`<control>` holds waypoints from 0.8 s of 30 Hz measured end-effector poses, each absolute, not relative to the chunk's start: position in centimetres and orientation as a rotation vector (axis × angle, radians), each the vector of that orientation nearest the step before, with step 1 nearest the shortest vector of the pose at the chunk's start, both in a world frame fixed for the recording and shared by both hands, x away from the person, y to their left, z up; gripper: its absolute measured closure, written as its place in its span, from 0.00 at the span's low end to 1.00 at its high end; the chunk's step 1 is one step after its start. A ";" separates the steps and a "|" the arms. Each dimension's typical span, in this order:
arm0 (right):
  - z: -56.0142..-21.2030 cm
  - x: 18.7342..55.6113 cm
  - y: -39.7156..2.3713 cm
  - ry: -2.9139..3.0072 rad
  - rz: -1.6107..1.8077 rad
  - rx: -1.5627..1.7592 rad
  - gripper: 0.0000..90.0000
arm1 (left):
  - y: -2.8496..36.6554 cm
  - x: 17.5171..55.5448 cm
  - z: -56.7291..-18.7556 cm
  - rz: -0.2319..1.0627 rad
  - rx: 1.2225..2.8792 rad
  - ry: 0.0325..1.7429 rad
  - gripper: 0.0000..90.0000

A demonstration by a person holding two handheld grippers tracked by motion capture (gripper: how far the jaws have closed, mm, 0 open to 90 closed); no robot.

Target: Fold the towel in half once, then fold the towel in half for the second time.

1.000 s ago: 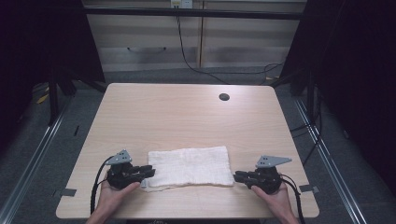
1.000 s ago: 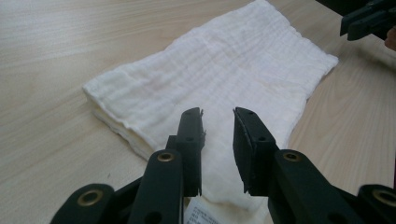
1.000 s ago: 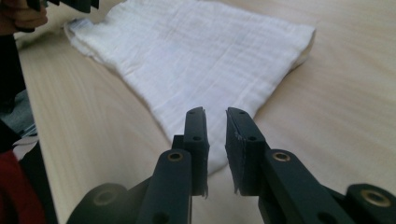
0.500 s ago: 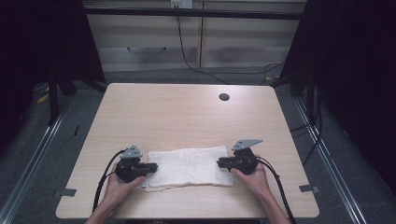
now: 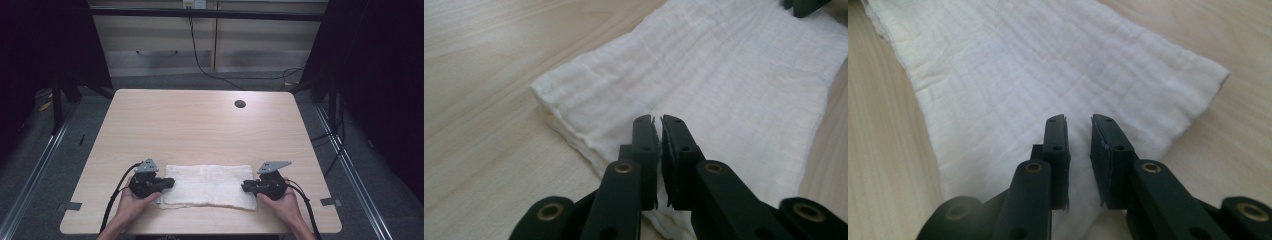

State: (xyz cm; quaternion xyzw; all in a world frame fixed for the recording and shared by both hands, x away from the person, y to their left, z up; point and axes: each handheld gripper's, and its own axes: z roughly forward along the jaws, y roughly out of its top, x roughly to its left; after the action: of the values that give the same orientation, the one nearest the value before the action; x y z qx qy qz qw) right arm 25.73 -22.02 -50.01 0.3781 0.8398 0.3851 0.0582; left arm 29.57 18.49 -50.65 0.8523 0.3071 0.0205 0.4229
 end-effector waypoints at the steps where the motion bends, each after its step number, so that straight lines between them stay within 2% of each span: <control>1: -50.0 25.5 -22.1 2.549 1.165 1.152 0.86 | 18.4 29.4 -50.7 0.045 2.132 0.766 0.96; 4: -49.8 25.1 -22.2 2.560 1.159 1.143 0.83 | 18.5 29.2 -50.7 0.039 2.125 0.766 0.97; 7: -49.1 25.8 -22.7 2.518 1.235 1.150 0.87 | 18.5 29.2 -50.8 0.043 2.119 0.770 0.97; 11: -48.1 27.8 -23.8 2.424 1.294 1.185 0.80 | 18.6 29.2 -50.8 0.035 2.110 0.779 0.98; 16: -48.4 30.2 -24.5 2.411 1.303 1.210 0.69 | 18.7 29.4 -50.9 0.020 2.106 0.783 0.99; 24: -49.7 32.3 -24.0 2.470 1.240 1.254 0.63 | 18.8 29.4 -50.9 0.016 2.104 0.776 0.99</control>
State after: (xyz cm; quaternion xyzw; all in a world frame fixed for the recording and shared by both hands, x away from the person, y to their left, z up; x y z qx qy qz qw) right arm 32.32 -24.01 -49.71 0.4126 0.8127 0.4080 0.0532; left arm 29.42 18.78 -50.93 0.8450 0.3115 0.0064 0.4346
